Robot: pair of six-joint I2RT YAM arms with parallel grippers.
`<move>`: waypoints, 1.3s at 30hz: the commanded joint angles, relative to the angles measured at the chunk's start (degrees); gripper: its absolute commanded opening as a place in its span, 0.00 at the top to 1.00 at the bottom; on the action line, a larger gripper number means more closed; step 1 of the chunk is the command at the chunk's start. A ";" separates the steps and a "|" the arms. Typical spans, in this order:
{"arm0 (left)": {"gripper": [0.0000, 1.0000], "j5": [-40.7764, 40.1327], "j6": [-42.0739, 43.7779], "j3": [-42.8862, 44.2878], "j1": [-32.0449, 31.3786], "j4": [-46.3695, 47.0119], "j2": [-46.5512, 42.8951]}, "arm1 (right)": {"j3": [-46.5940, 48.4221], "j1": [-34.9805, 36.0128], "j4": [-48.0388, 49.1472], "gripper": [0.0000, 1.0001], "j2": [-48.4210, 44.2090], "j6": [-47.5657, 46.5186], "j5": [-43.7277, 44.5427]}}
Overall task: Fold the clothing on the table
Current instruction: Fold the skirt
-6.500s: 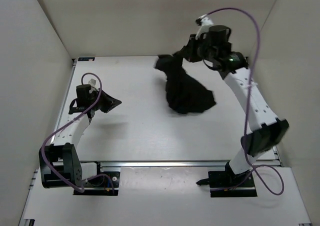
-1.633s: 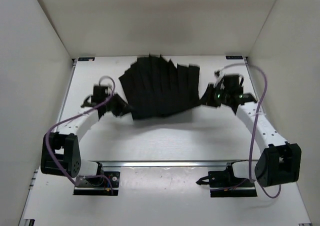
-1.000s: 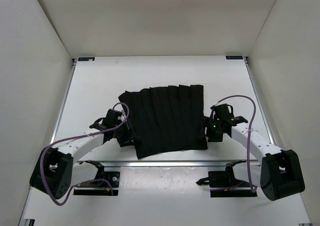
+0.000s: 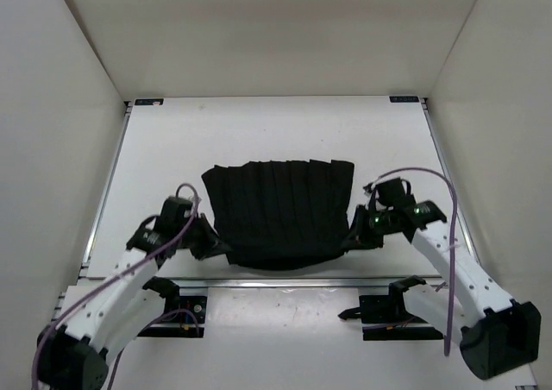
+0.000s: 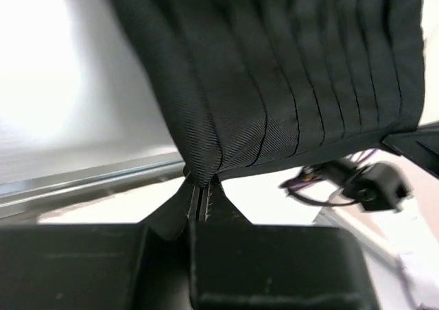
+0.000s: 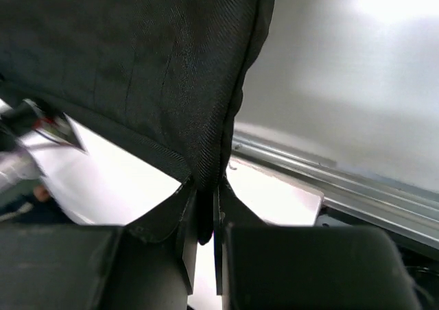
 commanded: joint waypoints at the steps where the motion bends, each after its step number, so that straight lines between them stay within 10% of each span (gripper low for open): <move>1: 1.00 1.18 3.93 12.72 4.84 2.98 12.47 | 10.81 -6.28 2.11 1.00 7.93 -4.08 -4.97; 4: 1.00 1.62 8.60 25.90 12.56 7.55 29.33 | 24.15 -11.90 6.15 1.00 21.54 -7.95 -5.06; 6: 0.81 -0.14 10.45 34.77 17.31 8.62 40.05 | 31.89 -14.55 9.40 0.98 30.50 -8.39 -5.33; 10: 0.61 5.65 6.16 45.46 21.03 14.48 55.65 | 45.80 -18.34 12.58 0.58 44.51 -9.00 -4.63; 14: 0.50 8.30 1.49 40.91 21.47 21.10 54.03 | 43.30 -19.21 15.83 0.36 46.03 -11.46 -1.91; 28: 0.40 -3.47 -2.03 20.85 10.49 29.72 51.10 | 30.26 -24.85 30.08 0.31 54.10 -12.43 -1.46; 32: 0.43 -5.32 -1.42 25.41 7.94 29.02 58.47 | 35.35 -22.74 27.99 0.37 59.81 -13.40 -3.30; 35: 0.86 -5.06 -1.15 28.24 7.06 28.40 62.52 | 37.30 -23.70 23.15 0.97 62.46 -14.37 -4.36; 39: 1.00 -5.06 -1.94 28.42 5.13 30.24 63.94 | 33.26 -27.65 19.82 1.00 57.12 -16.21 -1.05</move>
